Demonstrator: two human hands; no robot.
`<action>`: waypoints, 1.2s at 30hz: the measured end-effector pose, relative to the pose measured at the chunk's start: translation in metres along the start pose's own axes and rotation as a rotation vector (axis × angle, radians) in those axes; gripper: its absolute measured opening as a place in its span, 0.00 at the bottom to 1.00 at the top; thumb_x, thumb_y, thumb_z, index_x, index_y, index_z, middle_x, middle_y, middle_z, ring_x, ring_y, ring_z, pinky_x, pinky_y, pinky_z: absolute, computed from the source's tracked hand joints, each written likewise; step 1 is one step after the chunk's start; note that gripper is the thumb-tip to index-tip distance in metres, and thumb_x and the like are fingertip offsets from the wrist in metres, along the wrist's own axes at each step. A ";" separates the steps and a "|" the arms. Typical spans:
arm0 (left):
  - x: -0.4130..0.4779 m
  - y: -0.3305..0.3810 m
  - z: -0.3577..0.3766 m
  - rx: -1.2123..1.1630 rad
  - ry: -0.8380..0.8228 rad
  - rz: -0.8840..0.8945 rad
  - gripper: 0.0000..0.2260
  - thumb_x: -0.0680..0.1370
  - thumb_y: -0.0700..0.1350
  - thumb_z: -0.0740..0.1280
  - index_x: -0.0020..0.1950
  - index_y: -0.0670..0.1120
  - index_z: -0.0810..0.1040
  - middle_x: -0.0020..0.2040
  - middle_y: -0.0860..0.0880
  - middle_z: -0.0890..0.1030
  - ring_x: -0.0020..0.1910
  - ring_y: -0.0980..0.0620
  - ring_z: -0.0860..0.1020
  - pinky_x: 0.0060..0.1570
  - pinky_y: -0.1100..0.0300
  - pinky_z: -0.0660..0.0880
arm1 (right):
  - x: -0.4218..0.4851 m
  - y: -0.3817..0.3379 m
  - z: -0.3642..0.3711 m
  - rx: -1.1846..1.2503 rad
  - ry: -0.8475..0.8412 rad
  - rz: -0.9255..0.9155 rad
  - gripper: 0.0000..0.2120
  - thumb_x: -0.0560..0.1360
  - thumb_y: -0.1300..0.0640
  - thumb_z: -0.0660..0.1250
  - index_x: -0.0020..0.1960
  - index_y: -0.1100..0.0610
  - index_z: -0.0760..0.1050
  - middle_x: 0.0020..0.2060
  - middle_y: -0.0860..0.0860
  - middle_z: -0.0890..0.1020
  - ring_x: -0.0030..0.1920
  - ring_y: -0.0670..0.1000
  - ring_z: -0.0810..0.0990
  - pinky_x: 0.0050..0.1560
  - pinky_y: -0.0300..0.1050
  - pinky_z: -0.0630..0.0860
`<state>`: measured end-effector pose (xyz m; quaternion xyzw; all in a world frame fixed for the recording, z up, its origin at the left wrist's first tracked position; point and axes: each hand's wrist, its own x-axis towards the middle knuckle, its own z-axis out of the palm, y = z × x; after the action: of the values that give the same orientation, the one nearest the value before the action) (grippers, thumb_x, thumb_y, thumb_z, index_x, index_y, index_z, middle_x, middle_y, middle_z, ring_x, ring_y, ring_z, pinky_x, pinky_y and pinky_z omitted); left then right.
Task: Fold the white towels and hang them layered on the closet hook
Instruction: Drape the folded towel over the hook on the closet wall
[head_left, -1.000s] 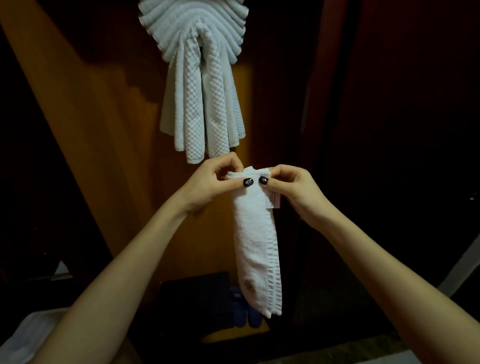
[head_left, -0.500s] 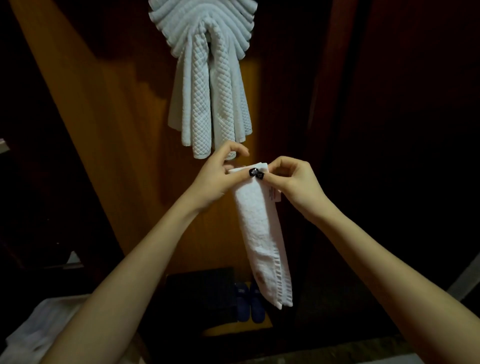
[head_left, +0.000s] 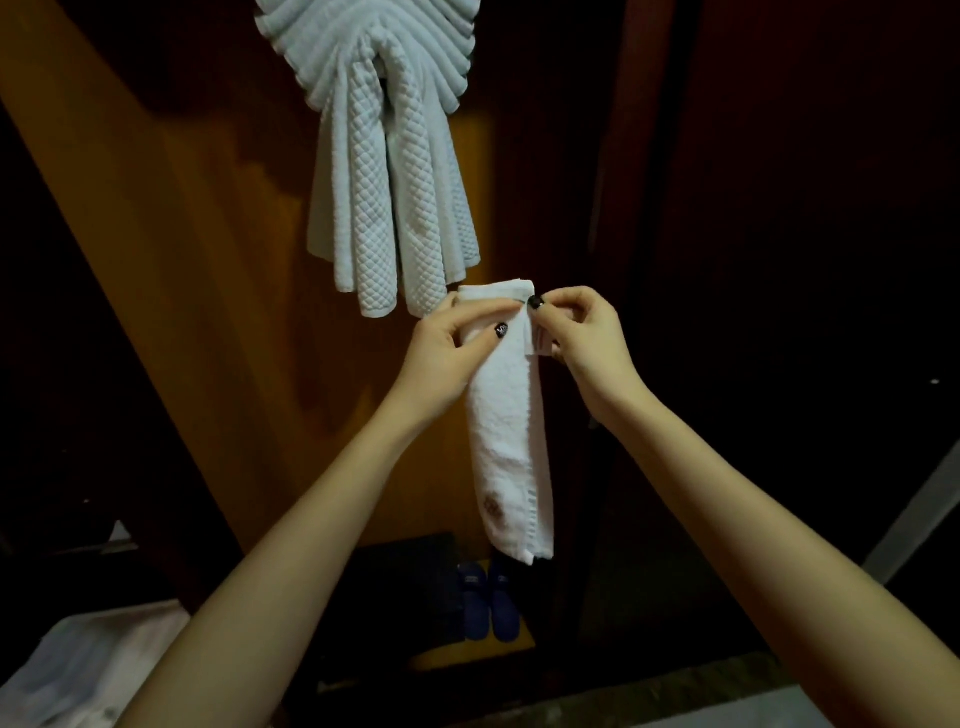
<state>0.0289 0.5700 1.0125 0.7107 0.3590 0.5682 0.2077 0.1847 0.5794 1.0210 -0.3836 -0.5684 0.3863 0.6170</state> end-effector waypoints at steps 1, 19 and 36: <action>0.005 -0.001 0.001 0.025 0.030 -0.004 0.15 0.77 0.34 0.67 0.60 0.49 0.80 0.58 0.47 0.78 0.56 0.66 0.75 0.58 0.73 0.68 | -0.002 0.006 -0.002 0.035 0.026 0.030 0.02 0.79 0.61 0.65 0.49 0.56 0.72 0.35 0.49 0.79 0.37 0.43 0.79 0.37 0.37 0.76; 0.062 -0.021 -0.019 -0.226 0.309 -0.228 0.19 0.77 0.33 0.68 0.68 0.40 0.75 0.64 0.50 0.76 0.56 0.64 0.75 0.55 0.69 0.74 | -0.049 0.097 -0.023 -0.388 -0.165 0.104 0.12 0.72 0.59 0.74 0.51 0.56 0.74 0.44 0.47 0.77 0.45 0.44 0.73 0.43 0.34 0.68; 0.069 -0.039 -0.038 -0.540 0.533 -0.397 0.16 0.77 0.32 0.66 0.58 0.50 0.80 0.65 0.43 0.77 0.62 0.46 0.77 0.62 0.47 0.76 | -0.036 0.088 -0.033 -0.373 -0.076 -0.024 0.04 0.76 0.61 0.70 0.42 0.56 0.79 0.47 0.50 0.78 0.47 0.43 0.76 0.47 0.32 0.69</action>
<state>-0.0116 0.6432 1.0409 0.3764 0.3682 0.7545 0.3917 0.2118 0.5812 0.9238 -0.4695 -0.6576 0.2809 0.5180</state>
